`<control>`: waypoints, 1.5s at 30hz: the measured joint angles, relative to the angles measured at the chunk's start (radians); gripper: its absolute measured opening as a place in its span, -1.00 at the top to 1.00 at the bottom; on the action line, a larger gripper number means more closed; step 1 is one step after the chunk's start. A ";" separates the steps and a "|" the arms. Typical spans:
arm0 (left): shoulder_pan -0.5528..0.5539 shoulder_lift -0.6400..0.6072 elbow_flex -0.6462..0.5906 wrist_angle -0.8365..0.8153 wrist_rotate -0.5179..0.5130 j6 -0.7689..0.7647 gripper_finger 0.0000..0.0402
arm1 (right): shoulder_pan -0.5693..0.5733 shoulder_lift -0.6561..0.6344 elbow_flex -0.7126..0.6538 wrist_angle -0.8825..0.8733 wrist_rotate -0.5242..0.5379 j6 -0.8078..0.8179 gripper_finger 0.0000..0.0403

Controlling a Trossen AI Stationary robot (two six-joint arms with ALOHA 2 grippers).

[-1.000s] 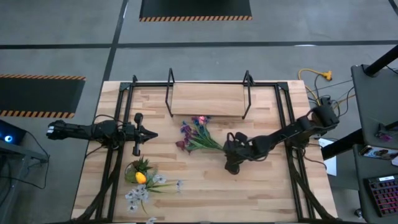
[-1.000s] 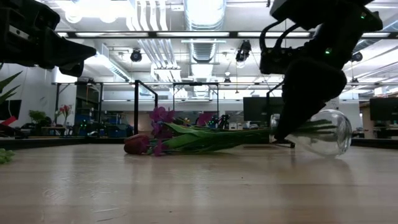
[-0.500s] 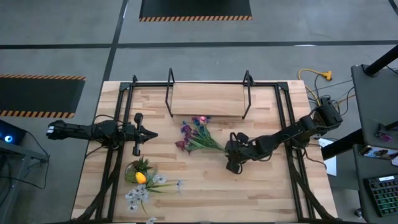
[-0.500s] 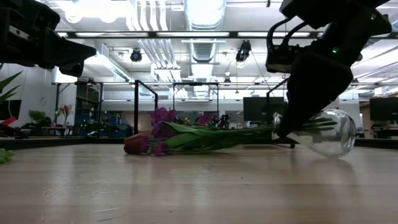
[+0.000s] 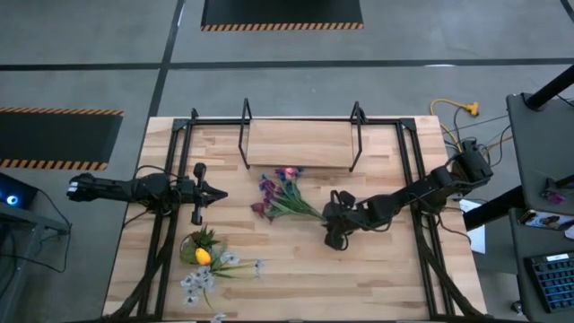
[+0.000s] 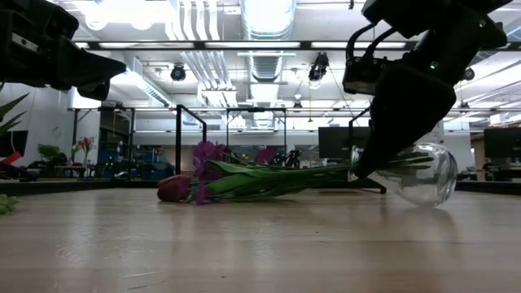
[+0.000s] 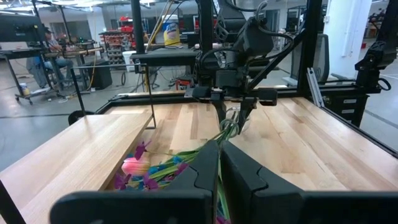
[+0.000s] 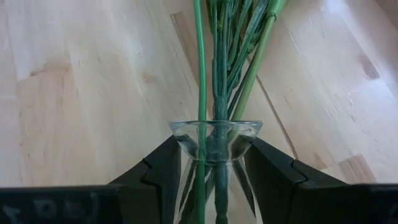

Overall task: Pick and place flowers into a vace then onto a shelf
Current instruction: Put the right transparent vase on the shelf

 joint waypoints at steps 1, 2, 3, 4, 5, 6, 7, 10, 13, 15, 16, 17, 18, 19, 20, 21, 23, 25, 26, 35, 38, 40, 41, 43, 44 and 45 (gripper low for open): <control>0.000 0.000 0.000 0.000 0.000 0.000 1.00 | 0.000 0.001 0.000 0.010 0.005 -0.001 0.29; 0.000 0.000 0.000 0.000 0.000 0.000 1.00 | 0.002 0.001 -0.001 0.022 0.011 -0.006 0.29; 0.000 0.000 0.000 0.000 0.000 0.000 1.00 | 0.003 0.002 -0.001 0.033 0.015 -0.017 0.29; 0.000 0.000 0.000 0.000 0.000 0.000 1.00 | 0.003 0.002 -0.002 0.044 0.016 -0.029 0.29; 0.000 0.000 0.000 0.000 0.000 0.000 1.00 | 0.003 0.003 -0.002 0.054 0.017 -0.036 0.29; 0.000 0.000 0.000 0.000 0.000 0.000 1.00 | 0.003 0.003 -0.003 0.065 0.018 -0.038 0.29; 0.000 0.000 0.000 0.000 0.000 0.000 1.00 | 0.003 0.003 -0.005 0.071 0.019 -0.038 0.29; 0.000 0.000 0.000 0.000 0.000 0.000 1.00 | 0.004 0.001 -0.019 0.091 0.024 -0.037 0.29; 0.000 0.000 0.000 0.000 0.000 0.000 1.00 | 0.004 -0.002 -0.054 0.174 0.028 -0.036 0.29; 0.000 0.000 0.000 0.000 0.000 0.000 1.00 | 0.004 -0.003 -0.081 0.243 0.029 -0.036 0.29; 0.000 0.000 0.000 0.000 0.000 0.000 1.00 | 0.004 -0.004 -0.094 0.270 0.030 -0.036 0.29; 0.000 0.000 0.000 0.000 0.000 0.000 1.00 | 0.004 -0.004 -0.106 0.295 0.030 -0.036 0.29; 0.000 0.000 0.000 0.000 0.000 0.000 1.00 | 0.004 -0.004 -0.117 0.315 0.030 -0.035 0.29; 0.000 0.000 0.000 0.000 0.000 0.000 1.00 | 0.004 -0.004 -0.127 0.333 0.030 -0.034 0.29; 0.000 0.000 0.000 0.000 0.000 0.000 1.00 | 0.004 -0.004 -0.136 0.349 0.030 -0.033 0.29; 0.000 0.000 0.000 0.000 0.000 0.000 1.00 | 0.004 -0.004 -0.143 0.361 0.030 -0.033 0.29; 0.000 0.000 0.000 0.000 0.000 0.000 1.00 | 0.006 -0.004 -0.154 0.390 0.030 -0.033 0.29; 0.000 0.000 0.000 0.000 0.000 0.000 1.00 | 0.008 -0.004 -0.165 0.428 0.030 -0.039 0.29; 0.000 0.000 0.000 0.000 0.000 0.000 1.00 | 0.009 -0.004 -0.170 0.443 0.033 -0.045 0.29; 0.000 0.000 0.000 0.000 0.000 0.000 1.00 | 0.018 -0.020 -0.206 0.509 0.074 -0.059 0.29; 0.000 0.000 0.000 0.001 0.000 0.000 1.00 | 0.028 -0.025 -0.211 0.525 0.081 -0.086 0.29; 0.000 0.000 0.000 0.001 0.000 0.000 1.00 | 0.035 -0.029 -0.211 0.527 0.097 -0.096 0.29; 0.000 0.000 0.000 0.001 0.000 0.000 1.00 | 0.038 -0.030 -0.212 0.527 0.109 -0.098 0.29; 0.000 0.000 0.000 0.004 0.000 0.000 1.00 | 0.042 -0.036 -0.213 0.524 0.125 -0.101 0.29; 0.000 0.000 0.000 0.006 0.000 0.000 1.00 | 0.043 -0.039 -0.214 0.524 0.127 -0.102 0.29; 0.000 0.000 0.000 0.008 0.000 0.000 1.00 | 0.043 -0.041 -0.215 0.524 0.130 -0.104 0.29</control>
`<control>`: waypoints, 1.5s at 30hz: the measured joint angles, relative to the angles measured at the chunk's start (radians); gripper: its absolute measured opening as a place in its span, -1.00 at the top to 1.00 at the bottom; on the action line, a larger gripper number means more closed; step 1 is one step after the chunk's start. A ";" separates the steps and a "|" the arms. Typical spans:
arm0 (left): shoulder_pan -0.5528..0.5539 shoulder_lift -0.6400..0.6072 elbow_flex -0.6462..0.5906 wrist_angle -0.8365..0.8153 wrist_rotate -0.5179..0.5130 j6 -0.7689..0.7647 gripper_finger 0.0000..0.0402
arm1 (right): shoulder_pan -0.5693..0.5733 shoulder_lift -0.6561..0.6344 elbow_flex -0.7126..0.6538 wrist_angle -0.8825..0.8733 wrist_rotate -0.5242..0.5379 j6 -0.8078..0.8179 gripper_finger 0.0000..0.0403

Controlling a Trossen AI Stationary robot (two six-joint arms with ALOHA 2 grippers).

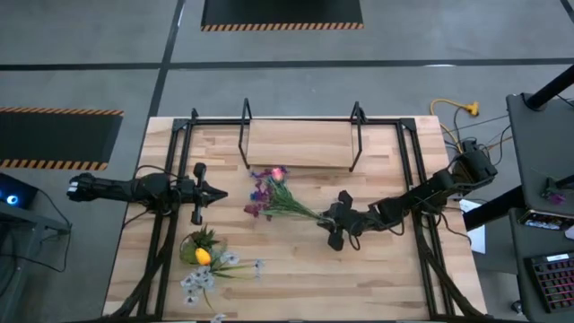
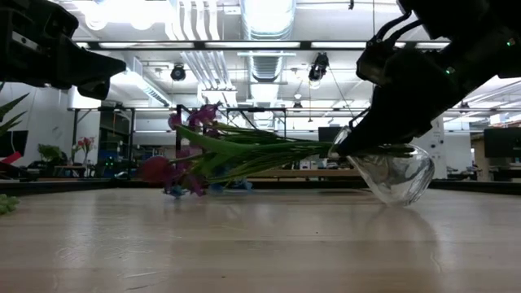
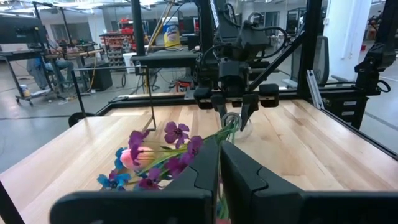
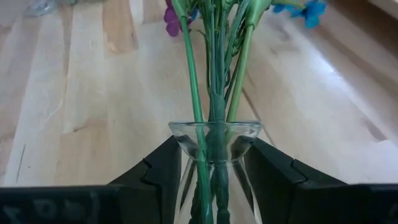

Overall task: Pick and place flowers into a vace then onto a shelf
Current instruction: Put the right transparent vase on the shelf

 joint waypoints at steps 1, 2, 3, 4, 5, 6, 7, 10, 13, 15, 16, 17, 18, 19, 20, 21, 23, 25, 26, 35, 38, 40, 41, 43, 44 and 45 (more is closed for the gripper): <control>0.000 0.000 0.000 0.002 0.000 0.000 1.00 | 0.000 -0.003 0.000 0.001 0.006 -0.001 0.29; 0.000 0.000 0.000 0.010 0.000 0.000 1.00 | 0.000 -0.008 0.000 0.002 0.009 -0.001 0.29; 0.000 0.000 0.000 0.020 0.000 0.000 1.00 | 0.000 -0.013 0.000 0.004 0.019 -0.001 0.29; 0.000 0.000 0.000 0.027 0.000 0.000 1.00 | 0.000 -0.017 0.000 0.009 0.024 -0.001 0.29; 0.000 0.000 0.000 0.030 0.000 0.000 1.00 | 0.000 -0.025 0.000 0.010 0.025 -0.003 0.29; 0.000 0.000 0.000 0.029 0.000 0.000 1.00 | 0.000 -0.034 -0.001 0.009 0.025 -0.009 0.29; 0.000 0.000 0.000 0.028 0.000 0.000 1.00 | 0.000 -0.042 -0.002 0.010 0.029 -0.012 0.29; 0.000 0.000 0.000 0.026 0.000 0.000 1.00 | 0.007 -0.074 -0.004 0.014 0.058 -0.025 0.29; 0.000 0.000 0.000 0.025 0.000 0.000 1.00 | 0.018 -0.111 -0.006 0.015 0.086 -0.051 0.29; 0.000 0.000 0.000 0.024 0.000 0.000 1.00 | 0.025 -0.138 -0.009 0.016 0.109 -0.066 0.29; 0.000 0.000 0.000 0.022 0.000 0.000 1.00 | 0.031 -0.153 -0.013 0.017 0.118 -0.071 0.29; 0.000 0.000 0.000 0.023 0.000 0.000 1.00 | 0.035 -0.168 -0.019 0.016 0.129 -0.075 0.29; 0.000 0.000 0.000 0.023 0.000 0.000 1.00 | 0.039 -0.184 -0.025 0.015 0.140 -0.079 0.29; 0.000 0.000 0.000 0.023 0.000 0.000 1.00 | 0.043 -0.200 -0.032 0.016 0.153 -0.083 0.29; 0.000 0.000 0.000 0.023 0.000 0.000 1.00 | 0.047 -0.218 -0.039 0.016 0.167 -0.090 0.29; 0.000 0.000 0.000 0.023 0.000 0.000 1.00 | 0.052 -0.235 -0.047 0.017 0.183 -0.098 0.29; 0.000 0.000 0.000 0.023 0.000 0.000 1.00 | 0.057 -0.265 -0.059 0.030 0.206 -0.113 0.29; 0.000 0.000 0.000 0.023 0.000 0.000 1.00 | 0.057 -0.287 -0.067 0.047 0.212 -0.128 0.29; 0.000 0.000 0.000 0.023 0.000 0.000 1.00 | 0.057 -0.297 -0.067 0.058 0.212 -0.144 0.29; 0.000 0.000 0.000 0.023 0.000 0.000 1.00 | 0.057 -0.316 -0.067 0.277 0.238 -0.392 0.29; 0.000 0.000 0.000 0.023 0.000 0.000 1.00 | 0.054 -0.298 -0.067 0.371 0.256 -0.466 0.29; 0.000 0.000 0.000 0.023 0.000 0.000 1.00 | 0.053 -0.283 -0.068 0.444 0.258 -0.511 0.29; 0.000 0.000 0.000 0.023 0.000 0.000 1.00 | 0.053 -0.273 -0.068 0.483 0.260 -0.531 0.29; 0.000 0.000 0.000 0.023 0.000 0.000 1.00 | 0.054 -0.252 -0.075 0.571 0.263 -0.576 0.29; 0.000 0.000 0.000 0.023 0.000 0.000 1.00 | 0.052 -0.236 -0.078 0.625 0.264 -0.599 0.29; 0.000 0.000 0.000 0.023 0.000 0.000 1.00 | 0.051 -0.218 -0.082 0.689 0.263 -0.625 0.29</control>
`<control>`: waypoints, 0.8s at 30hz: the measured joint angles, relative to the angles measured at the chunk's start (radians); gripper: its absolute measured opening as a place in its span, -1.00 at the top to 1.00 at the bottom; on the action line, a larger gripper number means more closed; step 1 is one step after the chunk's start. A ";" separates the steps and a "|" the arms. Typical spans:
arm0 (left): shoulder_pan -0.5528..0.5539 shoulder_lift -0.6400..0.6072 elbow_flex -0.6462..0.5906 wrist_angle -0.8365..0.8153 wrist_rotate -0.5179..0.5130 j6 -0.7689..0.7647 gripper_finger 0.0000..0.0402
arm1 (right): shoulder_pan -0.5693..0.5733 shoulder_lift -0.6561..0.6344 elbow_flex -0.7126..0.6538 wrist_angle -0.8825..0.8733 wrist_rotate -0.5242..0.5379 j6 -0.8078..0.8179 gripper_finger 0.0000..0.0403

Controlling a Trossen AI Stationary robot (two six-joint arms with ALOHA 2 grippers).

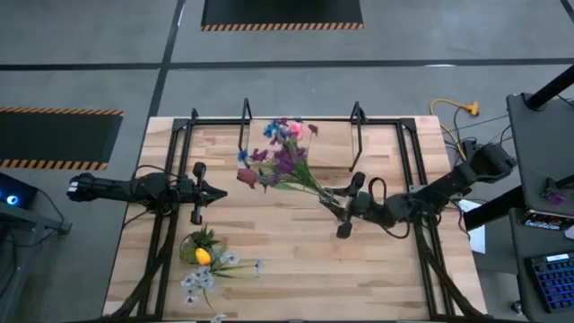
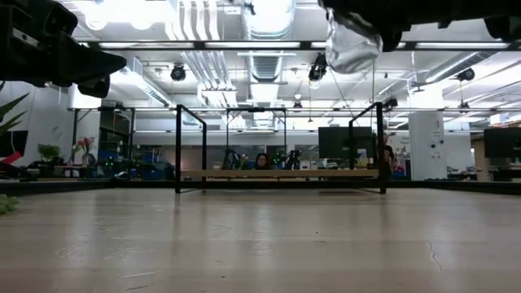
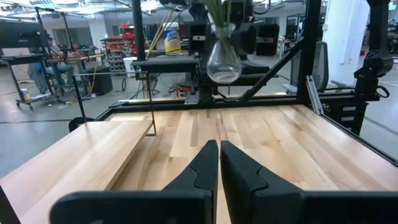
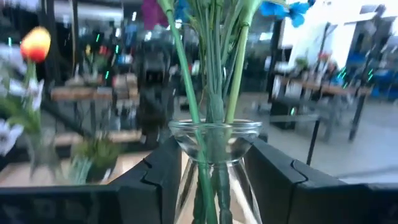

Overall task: Pick and place flowers into a vace then onto a shelf
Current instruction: Put the right transparent vase on the shelf

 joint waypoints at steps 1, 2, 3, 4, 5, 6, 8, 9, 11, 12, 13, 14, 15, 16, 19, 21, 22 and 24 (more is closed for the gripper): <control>0.000 0.000 0.000 0.000 0.000 0.000 1.00 | -0.001 0.018 -0.007 0.068 0.000 -0.027 0.29; 0.000 0.000 0.000 0.000 0.000 0.000 1.00 | -0.006 0.040 -0.014 0.138 0.000 -0.053 0.29; 0.000 0.000 0.000 0.000 0.000 0.000 1.00 | -0.012 0.065 -0.020 0.214 -0.003 -0.078 0.29; 0.000 0.000 0.000 0.000 0.000 0.000 1.00 | -0.018 0.089 -0.029 0.285 -0.016 -0.101 0.29; 0.000 0.000 0.000 0.000 0.000 0.000 1.00 | -0.026 0.115 -0.040 0.349 -0.035 -0.121 0.29; 0.000 0.000 0.000 0.000 0.000 0.000 1.00 | -0.038 0.142 -0.047 0.410 -0.066 -0.137 0.29; 0.000 0.000 0.000 -0.001 0.000 0.000 1.00 | -0.061 0.195 -0.060 0.526 -0.122 -0.149 0.29; 0.000 0.000 0.000 0.000 0.000 0.000 1.00 | -0.073 0.217 -0.062 0.549 -0.135 -0.149 0.29; 0.000 0.000 0.000 -0.001 0.000 0.000 1.00 | -0.103 0.244 -0.060 0.539 -0.139 -0.136 0.29; 0.000 0.000 0.000 -0.001 0.000 0.000 1.00 | -0.118 0.258 -0.060 0.535 -0.136 -0.122 0.29; 0.000 0.000 0.000 0.000 0.000 0.000 1.00 | -0.132 0.273 -0.059 0.543 -0.135 -0.109 0.29; 0.000 0.000 0.000 -0.001 0.000 0.000 1.00 | -0.143 0.283 -0.058 0.546 -0.134 -0.102 0.29; 0.000 0.000 0.000 -0.001 0.000 0.000 1.00 | -0.152 0.290 -0.058 0.546 -0.134 -0.101 0.29; 0.000 0.000 0.000 -0.001 0.000 0.000 1.00 | -0.159 0.294 -0.057 0.546 -0.134 -0.101 0.29; 0.000 0.000 0.000 -0.001 0.000 0.000 1.00 | -0.183 0.295 -0.057 0.548 -0.134 -0.098 0.29; 0.000 0.000 0.000 -0.001 0.000 0.000 1.00 | -0.200 0.295 -0.057 0.548 -0.112 -0.100 0.29; 0.000 0.000 0.000 -0.001 0.000 0.000 1.00 | -0.207 0.295 -0.057 0.548 -0.090 -0.107 0.29; 0.000 0.000 0.000 -0.001 0.000 0.000 1.00 | -0.224 0.294 -0.060 0.548 -0.038 -0.127 0.29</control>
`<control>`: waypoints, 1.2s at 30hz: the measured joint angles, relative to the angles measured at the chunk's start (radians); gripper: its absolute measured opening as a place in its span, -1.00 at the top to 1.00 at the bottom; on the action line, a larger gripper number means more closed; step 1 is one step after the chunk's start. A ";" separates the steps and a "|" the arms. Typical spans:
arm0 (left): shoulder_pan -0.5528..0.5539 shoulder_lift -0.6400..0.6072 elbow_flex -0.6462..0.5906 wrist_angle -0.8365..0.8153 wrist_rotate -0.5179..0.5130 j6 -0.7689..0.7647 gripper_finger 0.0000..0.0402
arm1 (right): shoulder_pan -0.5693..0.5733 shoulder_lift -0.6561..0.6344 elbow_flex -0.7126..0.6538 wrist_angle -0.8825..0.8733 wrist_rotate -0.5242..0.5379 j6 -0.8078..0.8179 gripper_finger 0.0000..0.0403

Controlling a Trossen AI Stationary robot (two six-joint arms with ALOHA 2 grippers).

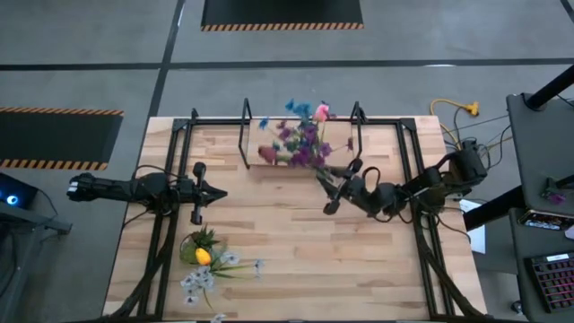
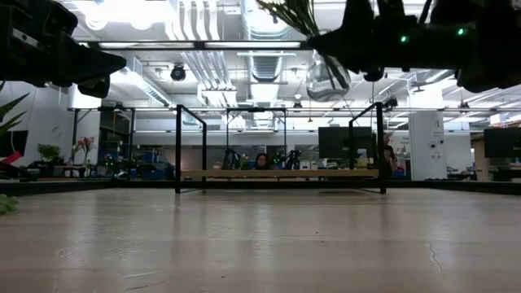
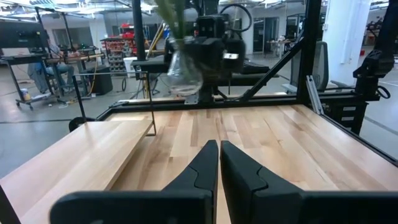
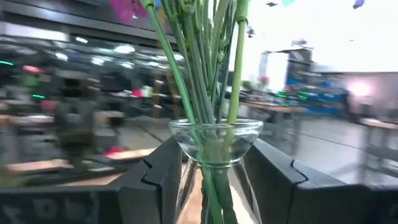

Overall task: Pick and place flowers into a vace then onto a shelf
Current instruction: Put the right transparent vase on the shelf

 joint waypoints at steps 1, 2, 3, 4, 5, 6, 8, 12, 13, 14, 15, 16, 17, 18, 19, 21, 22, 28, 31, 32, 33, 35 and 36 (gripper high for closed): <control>0.000 0.000 0.000 0.000 0.000 0.000 1.00 | -0.010 0.000 -0.004 0.000 0.021 -0.002 0.29; 0.000 0.000 0.000 0.000 0.000 0.000 1.00 | -0.022 0.000 -0.006 0.000 0.028 -0.001 0.29; 0.000 0.000 0.000 0.000 0.000 0.000 1.00 | -0.035 0.000 -0.007 0.000 0.031 0.007 0.29; 0.000 0.000 0.000 0.000 0.000 0.000 1.00 | -0.046 0.000 -0.008 0.000 0.032 0.023 0.29; 0.000 0.000 0.000 0.000 0.000 0.000 1.00 | -0.058 0.000 -0.009 -0.002 0.032 0.038 0.29; 0.000 0.000 0.000 0.000 0.000 0.000 1.00 | -0.069 0.000 -0.009 -0.012 0.031 0.053 0.29; 0.000 0.000 0.000 0.000 0.000 0.000 1.00 | -0.093 0.000 -0.009 -0.054 0.037 0.067 0.29; 0.000 0.000 0.000 0.000 0.000 0.000 1.00 | -0.142 0.001 -0.024 -0.070 0.060 0.072 0.29; 0.000 0.000 0.000 0.000 0.000 0.000 1.00 | -0.152 0.001 -0.030 -0.069 0.055 0.072 0.29; 0.000 0.000 0.000 0.000 0.000 0.000 1.00 | -0.164 0.001 -0.039 -0.070 0.036 0.070 0.29; 0.000 0.000 0.000 0.000 0.000 0.000 1.00 | -0.175 0.001 -0.047 -0.070 -0.003 0.067 0.29; 0.000 0.000 0.000 0.000 0.000 0.000 1.00 | -0.186 0.001 -0.057 -0.070 -0.055 0.067 0.29; 0.000 0.000 0.000 0.000 0.000 0.000 1.00 | -0.196 0.001 -0.065 -0.069 -0.104 0.082 0.29; 0.000 0.000 0.000 0.000 0.000 0.000 1.00 | -0.205 0.001 -0.071 -0.069 -0.141 0.106 0.29; 0.000 0.000 0.000 0.000 0.000 0.000 1.00 | -0.212 0.001 -0.073 -0.066 -0.166 0.123 0.29; 0.000 0.000 0.000 0.000 0.000 0.000 1.00 | -0.223 0.002 -0.073 -0.015 -0.208 0.130 0.29; 0.000 0.000 0.000 0.000 0.000 0.000 1.00 | -0.227 0.000 -0.067 0.001 -0.232 0.127 0.29; 0.000 0.000 0.000 0.000 0.000 0.000 1.00 | -0.271 -0.035 0.061 -0.002 -0.334 0.061 0.29; 0.000 0.001 0.000 -0.006 0.000 0.000 1.00 | -0.299 -0.041 0.136 -0.072 -0.379 0.052 0.29; 0.000 0.002 0.000 -0.007 0.000 0.000 1.00 | -0.308 -0.046 0.165 -0.124 -0.393 0.056 0.29; 0.000 0.002 0.000 -0.006 0.000 0.000 1.00 | -0.318 -0.050 0.198 -0.194 -0.403 0.063 0.29; 0.000 0.001 0.000 -0.005 0.000 0.000 1.00 | -0.343 -0.051 0.268 -0.352 -0.409 0.088 0.29; 0.000 0.001 0.000 -0.005 0.000 0.000 1.00 | -0.357 -0.050 0.301 -0.436 -0.410 0.105 0.29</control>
